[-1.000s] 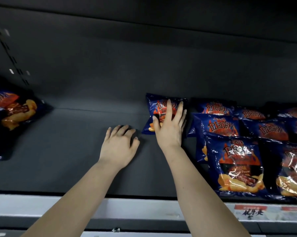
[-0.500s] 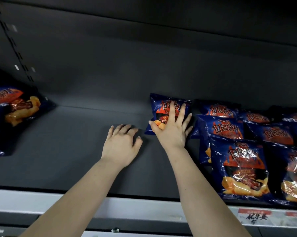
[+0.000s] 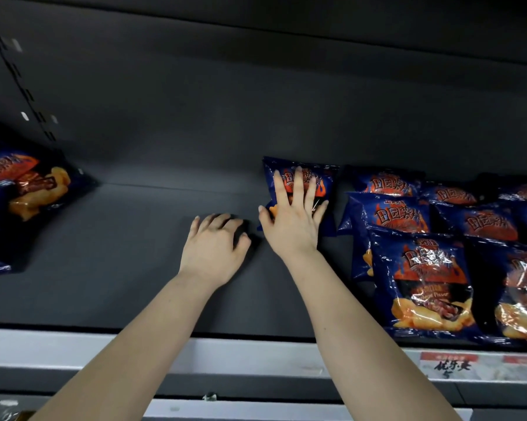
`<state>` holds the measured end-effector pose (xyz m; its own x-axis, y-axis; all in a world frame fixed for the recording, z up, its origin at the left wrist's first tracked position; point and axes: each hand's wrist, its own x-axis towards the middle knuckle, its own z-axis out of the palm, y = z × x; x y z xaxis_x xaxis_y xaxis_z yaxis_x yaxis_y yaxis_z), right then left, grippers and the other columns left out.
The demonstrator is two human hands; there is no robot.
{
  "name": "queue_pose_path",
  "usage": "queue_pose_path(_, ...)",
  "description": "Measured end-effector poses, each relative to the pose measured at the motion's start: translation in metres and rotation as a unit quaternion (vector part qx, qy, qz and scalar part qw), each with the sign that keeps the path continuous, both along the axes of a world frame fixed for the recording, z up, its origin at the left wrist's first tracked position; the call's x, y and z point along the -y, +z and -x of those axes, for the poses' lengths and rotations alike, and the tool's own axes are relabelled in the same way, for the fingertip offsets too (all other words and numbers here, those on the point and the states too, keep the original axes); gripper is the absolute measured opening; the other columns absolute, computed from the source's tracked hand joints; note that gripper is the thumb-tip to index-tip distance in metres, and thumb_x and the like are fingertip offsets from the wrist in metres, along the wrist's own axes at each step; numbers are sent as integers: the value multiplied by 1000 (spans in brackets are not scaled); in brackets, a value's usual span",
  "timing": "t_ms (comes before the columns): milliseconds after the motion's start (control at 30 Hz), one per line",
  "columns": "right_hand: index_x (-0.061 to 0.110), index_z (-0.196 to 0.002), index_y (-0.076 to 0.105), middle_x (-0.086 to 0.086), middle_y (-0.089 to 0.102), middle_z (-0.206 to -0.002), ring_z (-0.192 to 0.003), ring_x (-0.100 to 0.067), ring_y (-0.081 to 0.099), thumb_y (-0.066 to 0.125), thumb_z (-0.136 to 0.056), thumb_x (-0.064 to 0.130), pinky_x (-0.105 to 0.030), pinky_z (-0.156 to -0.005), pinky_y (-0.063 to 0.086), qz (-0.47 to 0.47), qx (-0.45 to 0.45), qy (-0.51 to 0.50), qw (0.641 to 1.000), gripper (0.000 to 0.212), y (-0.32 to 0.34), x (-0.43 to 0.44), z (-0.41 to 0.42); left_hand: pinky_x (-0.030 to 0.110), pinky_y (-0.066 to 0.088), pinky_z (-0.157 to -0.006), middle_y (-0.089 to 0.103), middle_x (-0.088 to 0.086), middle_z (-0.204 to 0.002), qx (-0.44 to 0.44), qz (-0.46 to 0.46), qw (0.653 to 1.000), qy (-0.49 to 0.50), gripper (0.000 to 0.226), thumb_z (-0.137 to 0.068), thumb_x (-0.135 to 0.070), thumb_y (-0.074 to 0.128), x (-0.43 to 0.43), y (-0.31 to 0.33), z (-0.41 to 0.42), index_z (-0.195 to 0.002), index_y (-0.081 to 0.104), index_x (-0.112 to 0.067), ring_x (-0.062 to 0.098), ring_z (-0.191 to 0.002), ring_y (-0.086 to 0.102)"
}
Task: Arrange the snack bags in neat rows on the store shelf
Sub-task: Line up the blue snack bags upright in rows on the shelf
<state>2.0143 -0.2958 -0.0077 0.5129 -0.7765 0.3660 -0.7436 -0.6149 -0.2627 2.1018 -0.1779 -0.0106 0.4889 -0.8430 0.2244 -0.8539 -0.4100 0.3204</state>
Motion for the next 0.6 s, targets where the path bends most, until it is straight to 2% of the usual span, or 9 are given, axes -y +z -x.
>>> queue_pose_path(400,36,-150,0,0,-15,-159,-144,-28,-19,46,-92,45,-60,-112,-4,-9,-10,7,1000,75,2,4,3,36,5,-118,39,-4,-147,1,-6,1000,2,43,-96,-37,35,-3,1,1,-137,45,-24,16,-139,27)
queue_pose_path(600,37,-150,4,0,-10,-159,-145,-28,-16,48,-92,44,-60,-112,-3,-3,7,9,1000,73,0,5,2,37,5,-118,39,-5,-146,3,-9,1000,4,44,-96,-39,34,-2,0,1,-136,45,-26,16,-138,28)
